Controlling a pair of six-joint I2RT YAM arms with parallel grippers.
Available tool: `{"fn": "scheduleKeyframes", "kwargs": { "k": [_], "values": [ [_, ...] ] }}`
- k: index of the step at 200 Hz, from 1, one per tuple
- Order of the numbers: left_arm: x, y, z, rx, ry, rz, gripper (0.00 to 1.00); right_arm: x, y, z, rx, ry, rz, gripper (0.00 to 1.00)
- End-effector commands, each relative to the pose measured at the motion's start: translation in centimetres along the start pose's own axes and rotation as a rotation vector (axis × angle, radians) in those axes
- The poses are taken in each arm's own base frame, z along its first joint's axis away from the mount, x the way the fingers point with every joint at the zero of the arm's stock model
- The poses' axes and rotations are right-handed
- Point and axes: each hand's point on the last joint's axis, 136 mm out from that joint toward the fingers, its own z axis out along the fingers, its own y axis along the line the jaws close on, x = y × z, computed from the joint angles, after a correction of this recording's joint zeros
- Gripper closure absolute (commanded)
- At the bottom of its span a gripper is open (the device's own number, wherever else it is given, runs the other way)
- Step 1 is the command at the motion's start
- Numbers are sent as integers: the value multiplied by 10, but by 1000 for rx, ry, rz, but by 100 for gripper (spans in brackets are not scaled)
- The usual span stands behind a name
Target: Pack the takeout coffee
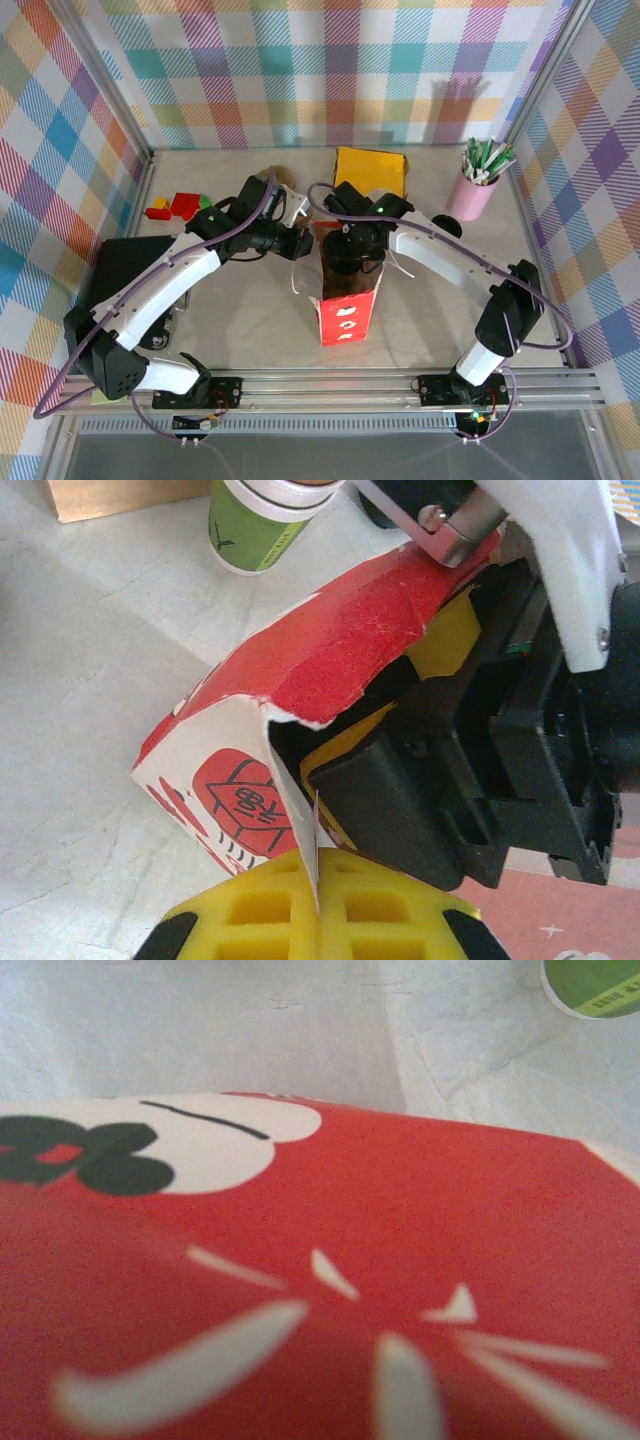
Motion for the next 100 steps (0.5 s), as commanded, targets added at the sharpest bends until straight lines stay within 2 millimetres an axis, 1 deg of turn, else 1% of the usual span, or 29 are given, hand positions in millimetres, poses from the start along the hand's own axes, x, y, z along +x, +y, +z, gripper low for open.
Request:
{"fn": "scheduleKeyframes", "kwargs": {
  "k": [1,53,100],
  "values": [
    [-10,2,2,-4,-41,4,100,-4,6,-2,-15,10,-18,33],
    [-10,12,6,-22,-40,-3,100,-2,10,5,1,86,-34,33],
    [0,25,8,-59,-36,-4,100,2,10,11,29,159,-38,34]
  ]
}}
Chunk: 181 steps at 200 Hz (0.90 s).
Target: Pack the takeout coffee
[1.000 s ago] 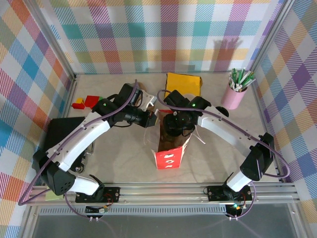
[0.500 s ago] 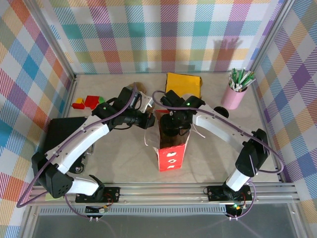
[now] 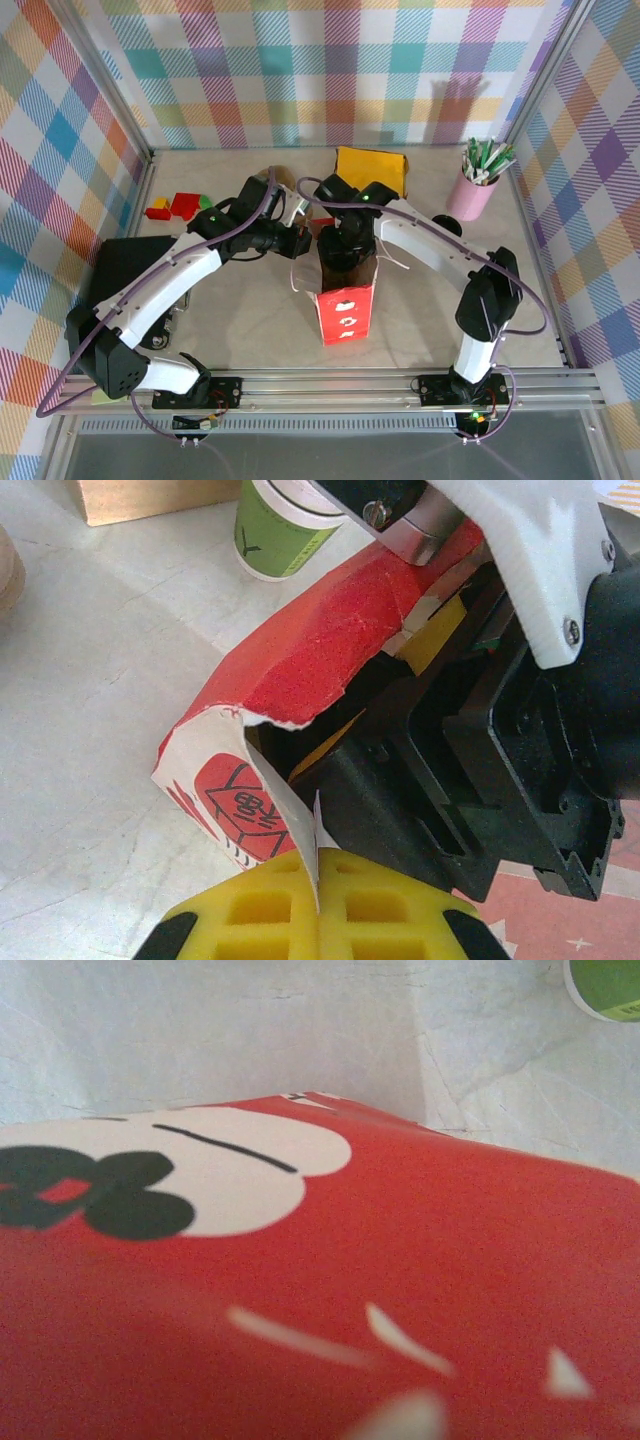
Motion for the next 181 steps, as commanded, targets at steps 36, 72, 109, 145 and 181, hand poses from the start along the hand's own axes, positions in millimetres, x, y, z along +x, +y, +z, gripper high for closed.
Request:
{"fn": "scheduleKeyframes", "kwargs": {
  "k": [36,72,109,145,181],
  "values": [
    [9,16,4,-46,-9,14,100,9,4,5,14,120,-16,35],
    [12,20,4,-58,-9,20,100,5,5,6,37,155,-35,36],
    [12,25,2,-79,-21,32,100,8,5,14,54,200,-38,36],
    [12,31,1,-106,-24,40,100,15,4,20,71,265,-22,36],
    [11,34,0,-120,-32,51,100,19,4,29,56,312,3,36]
  ]
}}
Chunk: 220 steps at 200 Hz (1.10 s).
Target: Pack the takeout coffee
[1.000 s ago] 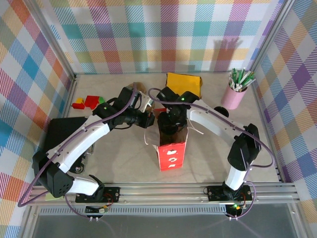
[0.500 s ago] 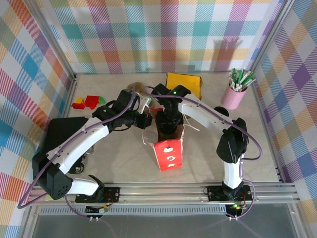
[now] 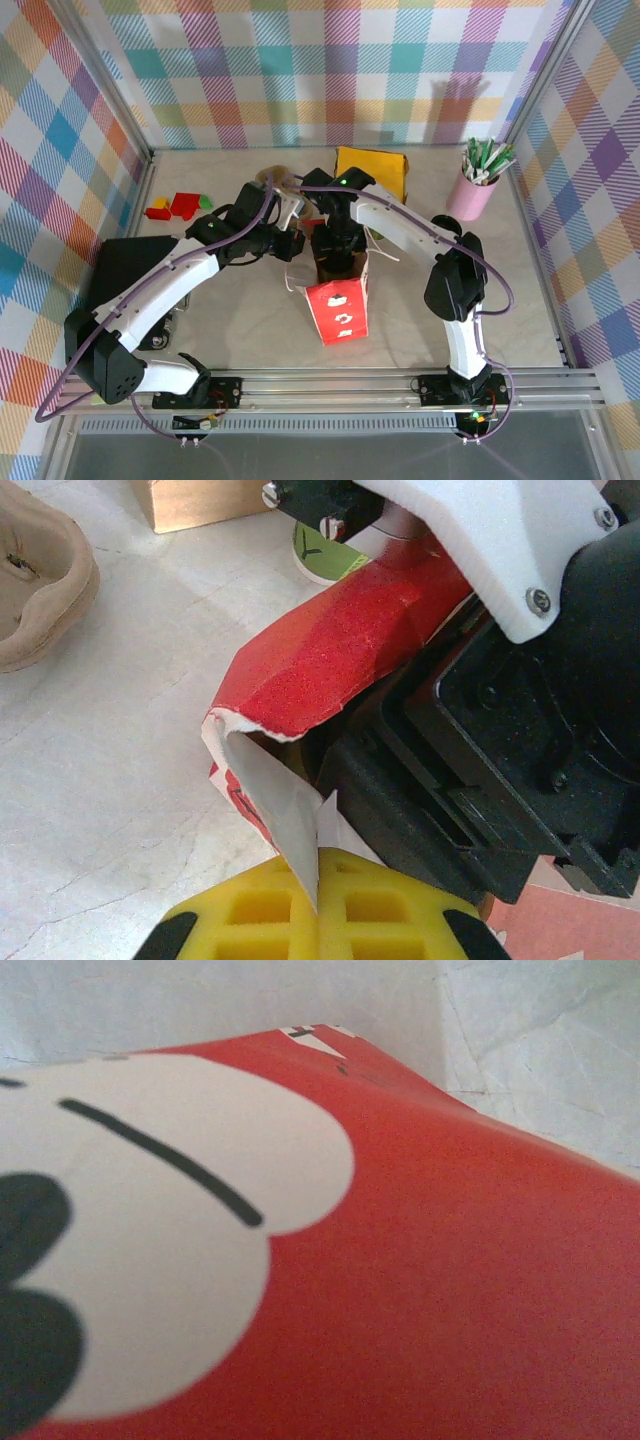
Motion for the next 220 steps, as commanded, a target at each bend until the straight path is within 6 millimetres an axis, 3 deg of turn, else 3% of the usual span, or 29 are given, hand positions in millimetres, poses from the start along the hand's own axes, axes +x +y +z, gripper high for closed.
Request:
{"fn": "scheduleKeyframes", "kwargs": {
  "k": [1,220],
  "values": [
    [4,9,-3,-33,-4,21,100,18,-1,15,2,127,11,36],
    [0,5,7,-7,8,24,100,7,-8,64,3,198,16,36]
  ]
}}
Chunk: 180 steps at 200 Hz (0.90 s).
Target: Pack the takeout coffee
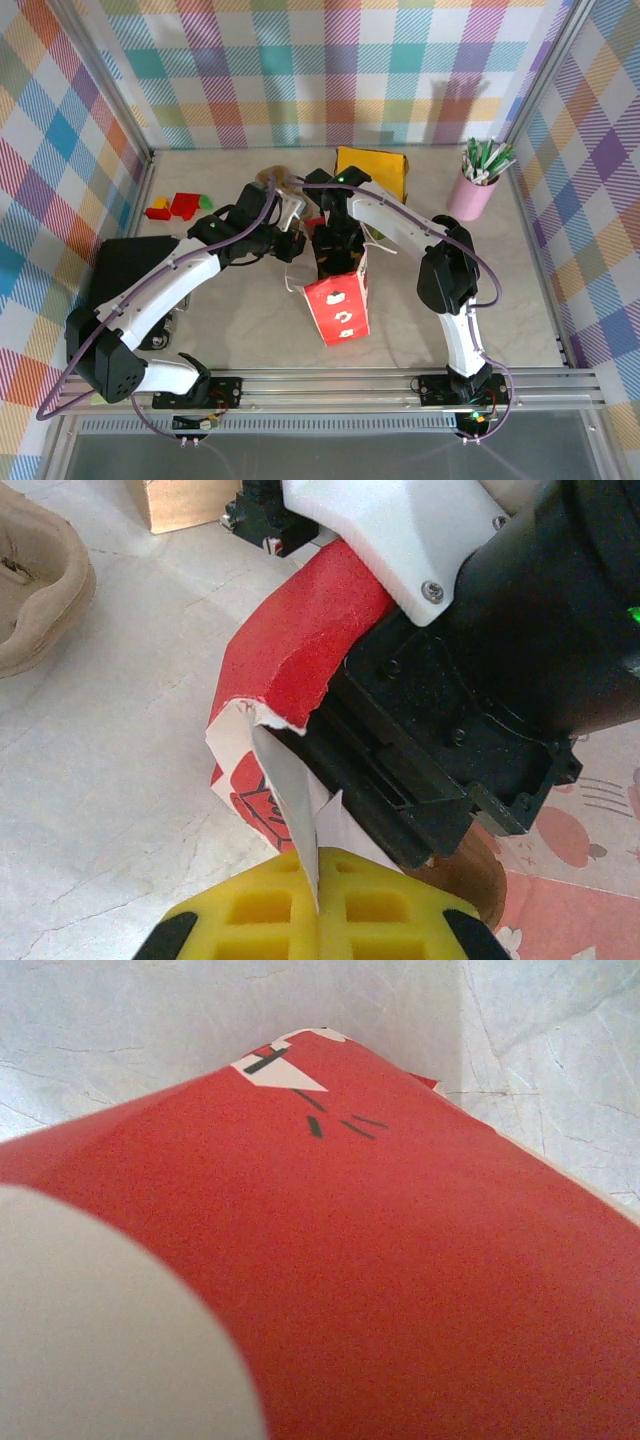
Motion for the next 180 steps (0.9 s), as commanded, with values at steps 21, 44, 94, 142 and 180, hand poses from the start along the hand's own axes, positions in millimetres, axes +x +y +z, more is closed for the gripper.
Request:
{"fn": "scheduleKeyframes", "kwargs": {
  "k": [21,44,94,142,180],
  "values": [
    [-1,6,3,-13,8,9,100,11,-7,44,23,130,5,36],
    [-2,6,5,-12,5,9,100,11,-7,49,22,138,3,36],
    [-6,7,9,-18,2,8,100,8,-7,53,24,138,-5,36],
    [-7,5,8,-7,0,15,100,5,-6,47,22,108,-3,36],
    [-9,6,6,-16,-8,20,100,5,-6,46,12,97,-2,35]
  ]
}}
